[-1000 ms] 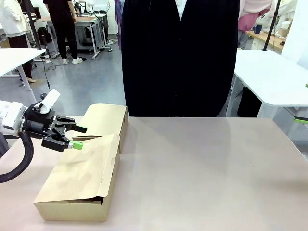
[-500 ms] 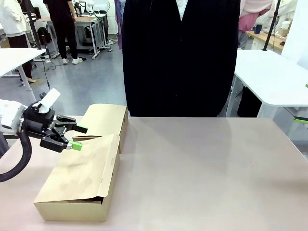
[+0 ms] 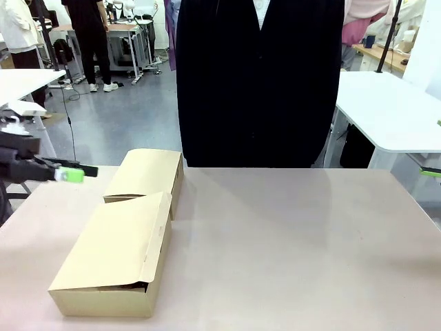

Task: Place items inside the box.
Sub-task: Close the lid of the Mailer Box closest to the robot.

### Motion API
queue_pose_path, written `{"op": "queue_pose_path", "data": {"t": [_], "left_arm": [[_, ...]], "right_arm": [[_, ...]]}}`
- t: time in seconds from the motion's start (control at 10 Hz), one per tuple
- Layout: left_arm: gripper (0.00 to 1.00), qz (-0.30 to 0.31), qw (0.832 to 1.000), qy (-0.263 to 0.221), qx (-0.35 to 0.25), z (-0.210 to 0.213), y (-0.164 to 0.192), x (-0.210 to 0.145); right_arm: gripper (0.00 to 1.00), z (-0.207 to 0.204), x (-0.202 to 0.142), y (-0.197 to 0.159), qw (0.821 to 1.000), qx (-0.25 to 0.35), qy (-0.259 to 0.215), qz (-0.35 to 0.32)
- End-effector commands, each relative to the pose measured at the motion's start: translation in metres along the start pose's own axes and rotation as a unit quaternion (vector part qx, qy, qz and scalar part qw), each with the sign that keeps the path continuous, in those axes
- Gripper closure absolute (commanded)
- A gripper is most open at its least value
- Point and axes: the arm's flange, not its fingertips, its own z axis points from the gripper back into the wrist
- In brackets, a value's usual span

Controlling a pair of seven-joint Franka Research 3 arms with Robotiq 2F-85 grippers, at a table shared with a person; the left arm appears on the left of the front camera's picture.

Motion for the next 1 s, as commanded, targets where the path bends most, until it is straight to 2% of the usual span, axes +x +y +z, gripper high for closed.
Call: {"op": "queue_pose_path", "data": {"t": [0.0,0.1,0.2,0.3,0.4,0.9], "left_arm": [[0.00,0.151,0.983,-0.093,0.055,0.031,-0.002,0.017],[0.00,0.198,0.971,-0.114,0.076,0.046,0.006,0.015],[0.00,0.229,0.966,-0.110,0.058,0.059,0.015,0.009],[0.00,0.258,0.962,-0.068,0.050,0.065,0.031,-0.002],[0.00,0.201,0.974,-0.084,0.060,0.058,0.009,0.003],[0.00,0.201,0.974,-0.084,0.060,0.058,0.009,0.003]], "right_arm": [[0.00,0.000,-0.002,0.005,1.000,0.005,0.001,-0.009],[0.00,0.000,-0.002,0.005,1.000,0.005,0.001,-0.009],[0.00,0.000,-0.002,0.005,1.000,0.005,0.001,-0.009],[0.00,0.000,-0.002,0.005,1.000,0.005,0.001,-0.009],[0.00,0.000,-0.002,0.005,1.000,0.005,0.001,-0.009],[0.00,0.000,-0.002,0.005,1.000,0.005,0.001,-0.009]]}}
